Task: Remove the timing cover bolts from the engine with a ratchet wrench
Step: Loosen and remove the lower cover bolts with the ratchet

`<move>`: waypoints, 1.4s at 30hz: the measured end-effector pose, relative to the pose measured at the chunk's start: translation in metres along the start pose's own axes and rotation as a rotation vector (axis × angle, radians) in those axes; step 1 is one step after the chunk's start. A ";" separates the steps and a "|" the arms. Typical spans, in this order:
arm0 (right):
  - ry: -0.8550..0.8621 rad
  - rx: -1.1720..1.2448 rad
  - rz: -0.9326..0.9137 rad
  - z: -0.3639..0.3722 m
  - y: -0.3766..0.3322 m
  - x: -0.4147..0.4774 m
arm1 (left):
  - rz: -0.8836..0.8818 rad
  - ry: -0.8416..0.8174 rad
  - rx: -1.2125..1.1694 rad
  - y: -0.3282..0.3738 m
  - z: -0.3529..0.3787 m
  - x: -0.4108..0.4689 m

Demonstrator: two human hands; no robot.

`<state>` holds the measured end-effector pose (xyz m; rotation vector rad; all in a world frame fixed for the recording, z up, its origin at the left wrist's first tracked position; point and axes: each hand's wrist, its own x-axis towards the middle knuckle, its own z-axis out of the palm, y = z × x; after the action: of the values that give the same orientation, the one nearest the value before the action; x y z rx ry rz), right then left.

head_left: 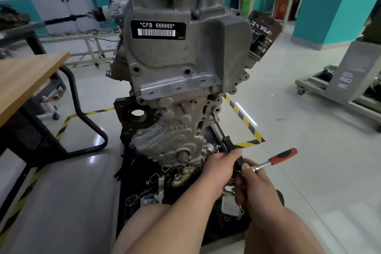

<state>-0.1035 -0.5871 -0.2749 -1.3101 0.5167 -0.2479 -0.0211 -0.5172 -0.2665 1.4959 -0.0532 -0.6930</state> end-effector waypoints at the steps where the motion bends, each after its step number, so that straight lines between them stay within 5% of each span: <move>1: 0.028 -0.093 -0.038 0.001 0.002 -0.001 | 0.013 0.027 0.008 -0.002 0.000 0.001; 6: 0.081 -0.422 -0.303 0.010 0.004 -0.010 | 0.041 0.080 0.046 -0.007 0.001 0.001; 10: 0.079 -0.494 -0.284 0.016 0.007 -0.011 | 0.027 0.107 0.038 -0.008 0.001 -0.002; 19: 0.122 0.207 0.106 0.016 0.005 0.001 | 0.010 0.110 0.078 -0.006 0.003 -0.013; 26: -0.097 0.740 0.336 0.009 -0.006 -0.002 | 0.003 0.009 0.010 -0.011 -0.001 -0.013; 33: -0.268 0.817 0.431 0.002 -0.014 -0.005 | -0.063 0.008 0.026 -0.009 0.001 -0.013; 42: -0.183 0.539 0.340 0.003 -0.006 -0.003 | -0.071 -0.024 0.006 -0.009 -0.002 -0.013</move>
<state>-0.1043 -0.5849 -0.2685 -0.6981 0.4660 0.0205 -0.0344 -0.5087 -0.2699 1.5006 -0.0205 -0.7691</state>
